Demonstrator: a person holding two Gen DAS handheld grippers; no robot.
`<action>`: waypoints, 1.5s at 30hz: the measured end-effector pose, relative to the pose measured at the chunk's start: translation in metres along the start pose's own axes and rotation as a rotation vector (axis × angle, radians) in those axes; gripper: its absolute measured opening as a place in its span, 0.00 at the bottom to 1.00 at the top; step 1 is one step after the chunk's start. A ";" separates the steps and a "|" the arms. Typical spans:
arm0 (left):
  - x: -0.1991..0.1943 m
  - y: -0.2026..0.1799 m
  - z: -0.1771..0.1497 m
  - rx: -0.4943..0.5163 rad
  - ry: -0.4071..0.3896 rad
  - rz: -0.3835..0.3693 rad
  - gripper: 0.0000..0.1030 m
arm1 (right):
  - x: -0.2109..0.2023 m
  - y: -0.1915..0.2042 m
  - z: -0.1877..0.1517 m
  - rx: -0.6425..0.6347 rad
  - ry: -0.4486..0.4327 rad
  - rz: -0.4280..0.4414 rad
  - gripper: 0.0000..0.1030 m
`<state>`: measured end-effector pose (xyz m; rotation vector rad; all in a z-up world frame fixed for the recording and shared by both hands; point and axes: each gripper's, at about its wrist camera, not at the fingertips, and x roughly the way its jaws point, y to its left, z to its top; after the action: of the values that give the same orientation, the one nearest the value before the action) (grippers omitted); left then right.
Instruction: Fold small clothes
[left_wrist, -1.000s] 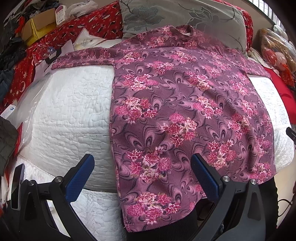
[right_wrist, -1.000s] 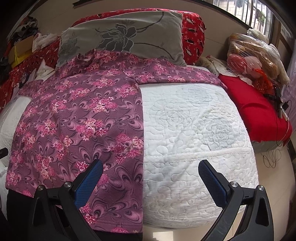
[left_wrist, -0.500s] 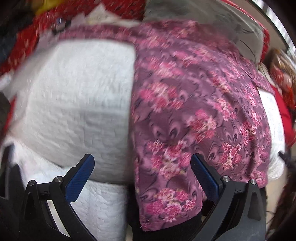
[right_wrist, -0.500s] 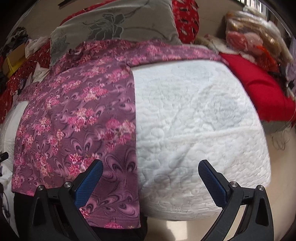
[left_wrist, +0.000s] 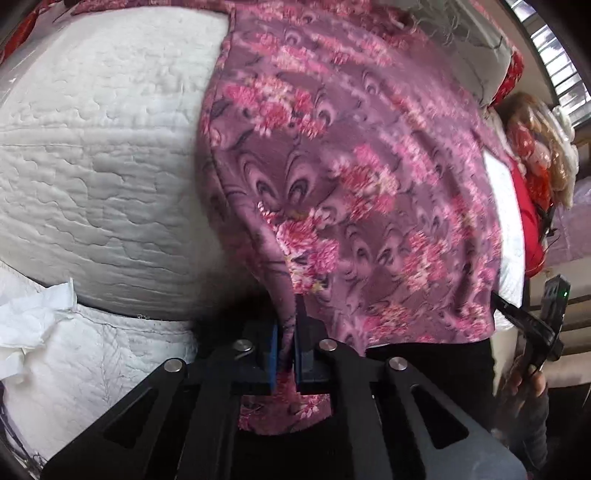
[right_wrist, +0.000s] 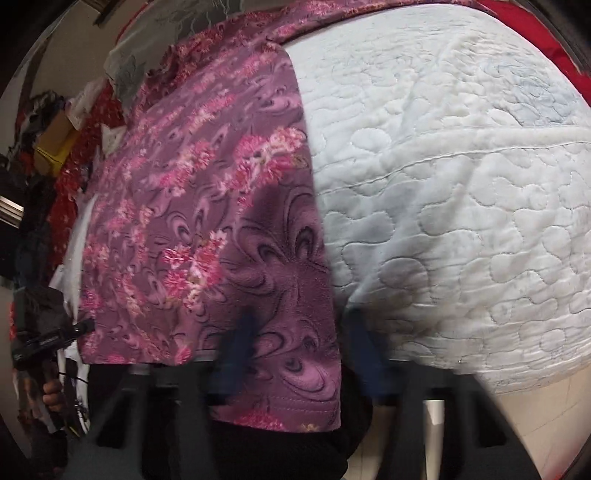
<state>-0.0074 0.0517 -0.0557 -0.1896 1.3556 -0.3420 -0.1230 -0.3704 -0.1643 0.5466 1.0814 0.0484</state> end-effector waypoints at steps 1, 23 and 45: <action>-0.006 -0.001 -0.001 -0.001 -0.005 -0.012 0.03 | -0.005 -0.002 0.001 0.005 -0.008 0.035 0.04; -0.054 0.005 0.022 -0.005 -0.067 0.080 0.06 | -0.049 -0.017 0.011 0.081 -0.086 -0.087 0.11; 0.053 -0.101 0.163 0.157 -0.161 0.212 0.56 | 0.013 0.044 0.182 -0.102 -0.236 -0.099 0.51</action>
<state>0.1476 -0.0721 -0.0377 0.0570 1.1719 -0.2477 0.0471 -0.4012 -0.0918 0.3954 0.8696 -0.0470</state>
